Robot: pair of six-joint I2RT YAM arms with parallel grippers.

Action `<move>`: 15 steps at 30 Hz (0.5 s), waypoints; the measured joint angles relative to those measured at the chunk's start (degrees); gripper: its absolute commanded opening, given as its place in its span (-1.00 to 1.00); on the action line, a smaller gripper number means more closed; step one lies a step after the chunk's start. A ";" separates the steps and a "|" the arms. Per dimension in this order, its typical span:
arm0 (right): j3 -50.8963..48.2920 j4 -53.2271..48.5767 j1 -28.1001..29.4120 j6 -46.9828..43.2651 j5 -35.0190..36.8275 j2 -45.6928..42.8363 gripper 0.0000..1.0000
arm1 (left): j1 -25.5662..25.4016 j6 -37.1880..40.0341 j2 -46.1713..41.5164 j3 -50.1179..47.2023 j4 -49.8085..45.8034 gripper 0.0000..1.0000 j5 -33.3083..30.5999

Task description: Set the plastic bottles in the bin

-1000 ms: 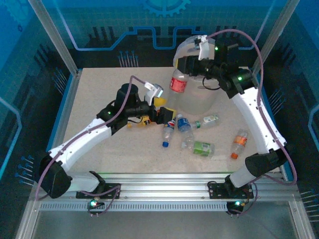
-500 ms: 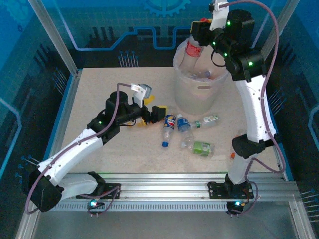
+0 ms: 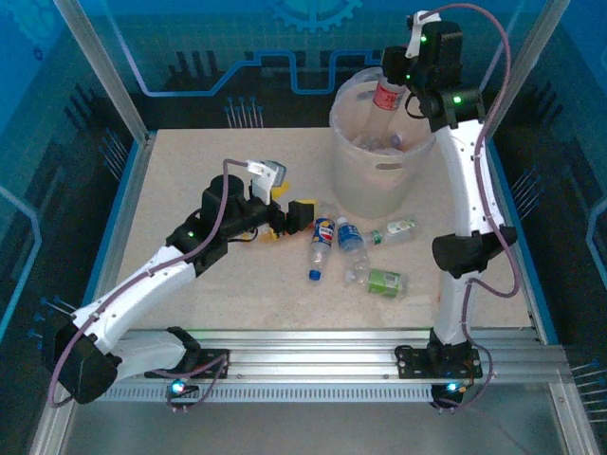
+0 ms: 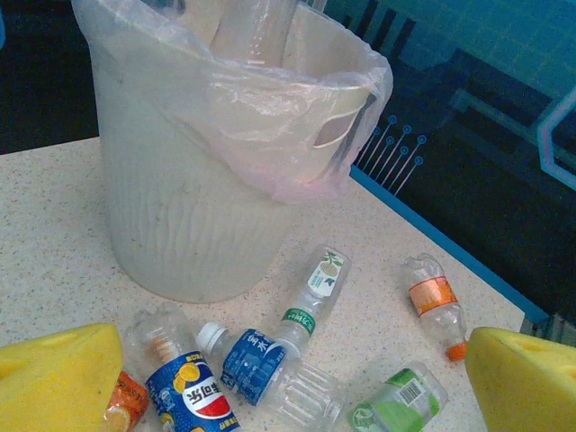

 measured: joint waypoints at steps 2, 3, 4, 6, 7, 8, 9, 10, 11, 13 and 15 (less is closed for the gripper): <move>0.00 -0.28 -0.02 1.44 -0.35 0.90 -0.84 | 0.00 0.00 0.00 0.00 -0.26 0.98 -0.20; 0.00 -0.52 -0.07 2.27 -0.55 1.42 -0.83 | 0.00 0.00 0.00 0.00 -0.44 0.98 -0.22; 0.00 -0.85 -0.13 3.15 -0.83 1.99 -0.82 | 0.00 0.00 0.00 0.00 -0.48 0.98 -0.22; 0.00 -1.40 -0.28 4.66 -1.60 2.95 -0.80 | 0.00 0.00 0.00 0.00 -0.50 0.98 -0.22; 0.00 -1.68 -0.35 5.49 -1.84 3.45 -0.79 | 0.00 0.00 0.00 0.00 -0.50 0.98 -0.22; 0.00 -1.90 -0.42 6.10 -2.01 3.89 -0.78 | 0.00 0.00 0.00 0.00 -0.55 0.98 -0.22; 0.00 -2.16 -0.46 6.86 -2.14 4.37 -0.77 | 0.00 0.00 0.00 0.00 -0.63 0.98 -0.22; 0.00 -2.51 -0.52 7.67 -2.34 4.87 -0.76 | 0.00 0.00 0.00 0.00 -0.76 0.98 -0.24; 0.00 -2.69 -0.55 8.26 -2.51 5.22 -0.74 | 0.00 0.00 0.00 0.00 -0.90 0.98 -0.22; -0.50 -2.99 -0.70 9.79 -3.19 5.70 -0.72 | 0.00 0.00 0.00 0.00 -1.03 0.98 -0.22; -1.49 -3.06 -0.76 10.84 -3.56 5.70 -0.68 | 0.00 0.00 0.00 0.00 -1.11 0.98 -0.22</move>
